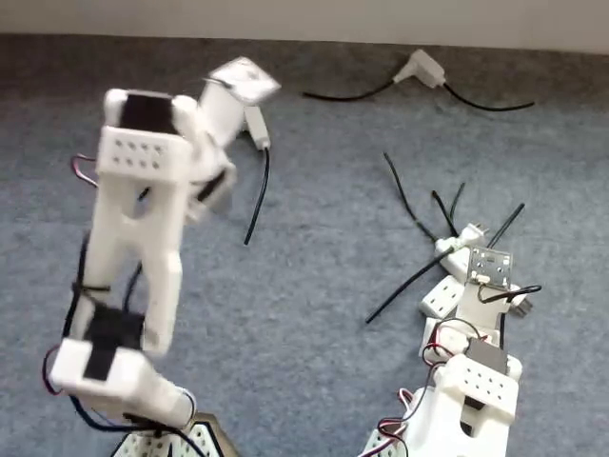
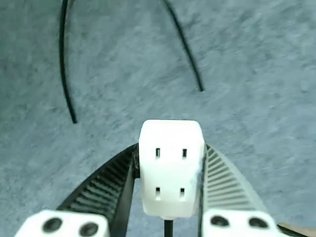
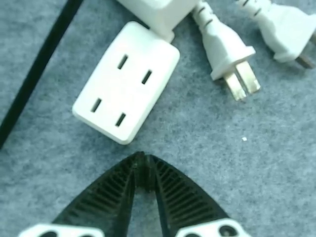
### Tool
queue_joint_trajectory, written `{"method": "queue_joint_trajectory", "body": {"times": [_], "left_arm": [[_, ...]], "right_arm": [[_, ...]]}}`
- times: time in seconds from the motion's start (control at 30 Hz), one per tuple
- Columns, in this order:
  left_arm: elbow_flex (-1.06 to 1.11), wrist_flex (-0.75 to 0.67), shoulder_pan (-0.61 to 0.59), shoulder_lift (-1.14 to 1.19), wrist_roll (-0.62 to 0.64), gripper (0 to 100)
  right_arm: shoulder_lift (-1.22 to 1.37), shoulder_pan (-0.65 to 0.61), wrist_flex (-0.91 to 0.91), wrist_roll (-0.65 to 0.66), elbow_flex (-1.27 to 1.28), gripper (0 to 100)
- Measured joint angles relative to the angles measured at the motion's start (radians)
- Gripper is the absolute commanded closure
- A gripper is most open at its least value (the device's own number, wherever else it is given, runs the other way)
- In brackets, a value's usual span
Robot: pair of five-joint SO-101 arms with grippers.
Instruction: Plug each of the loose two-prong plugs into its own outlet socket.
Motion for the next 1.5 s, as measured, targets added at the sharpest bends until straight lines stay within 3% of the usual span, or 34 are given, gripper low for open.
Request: {"method": "queue_joint_trajectory", "body": {"times": [0.23, 0.4, 0.63, 0.8, 1.03, 1.27, 1.4, 1.5], "left_arm": [[0.077, -0.009, 0.322, -0.112, 0.23, 94], [0.086, -0.086, 0.361, -0.049, 0.43, 94], [0.086, -0.269, 0.361, 0.25, 0.546, 94], [0.086, -0.44, 0.364, 0.423, 0.559, 93], [0.086, -0.552, 0.362, 0.563, 0.559, 82], [0.071, -0.551, 0.361, 0.574, 0.559, 78], [-0.044, -0.446, 0.362, 0.578, 0.551, 76], [-0.192, -0.324, 0.362, 0.578, 0.448, 76]], "right_arm": [[0.0, 0.0, 0.0, 0.0, 0.0, 99.2], [0.0, 0.0, 0.0, 0.0, 0.0, 99.2], [0.0, 0.0, 0.0, 0.0, 0.0, 99.2], [0.0, 0.0, 0.0, 0.0, 0.0, 99.2], [0.0, 0.0, 0.0, 0.0, 0.0, 99.2], [0.0, 0.0, 0.0, 0.0, 0.0, 99.1], [0.0, 0.0, 0.0, 0.0, 0.0, 99.1], [0.0, 0.0, 0.0, 0.0, 0.0, 98.9]]}}
